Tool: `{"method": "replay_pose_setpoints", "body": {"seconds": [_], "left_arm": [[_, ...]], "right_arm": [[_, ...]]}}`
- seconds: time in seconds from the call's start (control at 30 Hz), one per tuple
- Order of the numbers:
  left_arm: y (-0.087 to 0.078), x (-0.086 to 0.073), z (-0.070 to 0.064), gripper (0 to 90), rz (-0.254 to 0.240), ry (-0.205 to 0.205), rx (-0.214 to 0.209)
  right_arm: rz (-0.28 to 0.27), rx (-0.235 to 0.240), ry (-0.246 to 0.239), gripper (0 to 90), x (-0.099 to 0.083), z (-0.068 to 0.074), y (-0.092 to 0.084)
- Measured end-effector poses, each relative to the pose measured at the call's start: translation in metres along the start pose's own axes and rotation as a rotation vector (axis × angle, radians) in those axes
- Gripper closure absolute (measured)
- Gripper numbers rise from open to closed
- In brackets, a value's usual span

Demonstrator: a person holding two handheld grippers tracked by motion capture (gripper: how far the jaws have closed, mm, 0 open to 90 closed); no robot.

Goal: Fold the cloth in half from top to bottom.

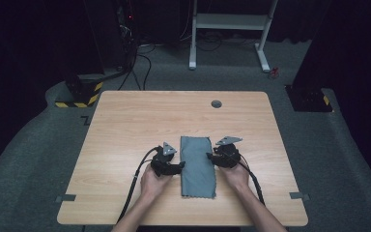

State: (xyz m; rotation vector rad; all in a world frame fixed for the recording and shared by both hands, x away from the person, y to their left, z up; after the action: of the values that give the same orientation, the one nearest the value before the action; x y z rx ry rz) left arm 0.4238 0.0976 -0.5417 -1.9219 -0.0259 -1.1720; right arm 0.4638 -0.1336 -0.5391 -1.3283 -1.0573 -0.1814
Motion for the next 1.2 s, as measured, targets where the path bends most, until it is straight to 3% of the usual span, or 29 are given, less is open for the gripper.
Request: {"method": "replay_pose_setpoints", "body": {"seconds": [0.07,0.27,0.33,0.4,0.6,0.63,0.77,0.83,0.97,1.07,1.2], "left_arm": [[-0.001,-0.002,0.002,38.5,-0.018,-0.021,-0.016],[0.001,0.005,0.016,44.6,-0.058,-0.03,-0.024],[0.003,0.012,0.024,44.1,-0.073,-0.075,-0.045],[0.008,0.02,0.035,40.3,-0.071,-0.146,-0.087],[0.026,0.04,0.05,41.4,-0.031,-0.143,-0.055],[0.028,0.044,0.052,41.8,-0.021,-0.138,-0.048],[0.037,0.053,0.058,43.5,-0.037,-0.184,-0.027],[0.039,0.055,0.06,45.0,-0.039,-0.18,-0.019],[0.043,0.06,0.057,45.7,0.005,-0.121,0.014],[0.048,0.063,0.056,45.9,0.002,-0.117,0.013],[0.05,0.064,0.053,50.8,0.001,-0.103,0.012]], "right_arm": [[-0.002,-0.01,-0.002,56.4,-0.001,-0.001,-0.002],[-0.002,-0.014,0.04,54.8,-0.003,-0.007,-0.001],[0.001,-0.012,0.059,55.2,-0.002,-0.01,0.001],[0.006,-0.004,0.08,55.9,0.001,-0.012,0.003],[0.012,-0.002,0.141,58.7,0.013,-0.023,0.017],[0.015,-0.004,0.138,59.1,0.015,-0.024,0.02],[0.04,-0.025,0.12,60.3,0.026,-0.022,0.027],[0.044,-0.034,0.111,60.6,0.03,-0.02,0.031],[0.058,-0.047,0.093,61.3,0.038,-0.018,0.037],[0.067,-0.05,0.088,61.4,0.041,-0.017,0.039],[0.079,-0.061,0.047,64.7,0.047,-0.011,0.043]]}}
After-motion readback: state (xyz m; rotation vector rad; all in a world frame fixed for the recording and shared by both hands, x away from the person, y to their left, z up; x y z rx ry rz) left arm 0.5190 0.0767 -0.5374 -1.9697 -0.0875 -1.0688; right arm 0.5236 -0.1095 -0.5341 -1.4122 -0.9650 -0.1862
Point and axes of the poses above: each handheld gripper's, and its own axes: y roughly forward along the jaws, x roughly out of its top, z roughly to its left, the point moved 3 cm from there along y, roughly forward along the jaws, and after that the axes turned 13 degrees about -x, right-handed, at the moved point
